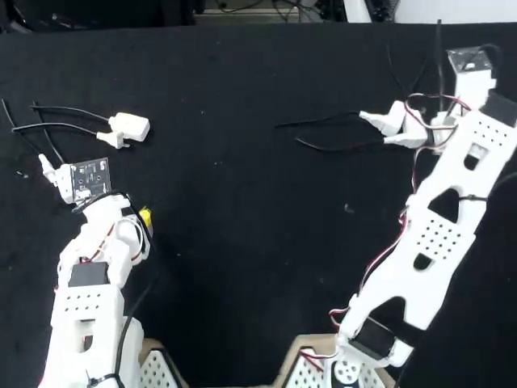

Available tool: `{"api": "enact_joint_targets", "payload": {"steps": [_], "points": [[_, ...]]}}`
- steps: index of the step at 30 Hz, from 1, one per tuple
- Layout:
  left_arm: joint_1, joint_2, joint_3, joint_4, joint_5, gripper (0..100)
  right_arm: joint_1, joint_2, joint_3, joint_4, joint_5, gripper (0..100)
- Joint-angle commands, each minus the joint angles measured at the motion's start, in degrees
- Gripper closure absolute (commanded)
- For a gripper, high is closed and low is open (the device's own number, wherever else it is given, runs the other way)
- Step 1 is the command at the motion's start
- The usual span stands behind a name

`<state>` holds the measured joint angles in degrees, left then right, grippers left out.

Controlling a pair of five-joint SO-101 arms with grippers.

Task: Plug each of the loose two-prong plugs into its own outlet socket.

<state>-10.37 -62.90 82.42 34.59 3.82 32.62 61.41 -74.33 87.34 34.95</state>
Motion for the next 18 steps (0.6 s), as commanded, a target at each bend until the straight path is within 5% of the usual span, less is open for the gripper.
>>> {"api": "enact_joint_targets", "payload": {"steps": [1,18], "points": [[-0.3,-0.5,-0.5,-1.0,0.3,83,1.8,2.9,-13.1,2.4,0.7,98.8],[-0.3,-0.5,-0.5,-0.7,0.2,83,0.2,14.5,-20.2,-2.2,0.4,95.1]]}}
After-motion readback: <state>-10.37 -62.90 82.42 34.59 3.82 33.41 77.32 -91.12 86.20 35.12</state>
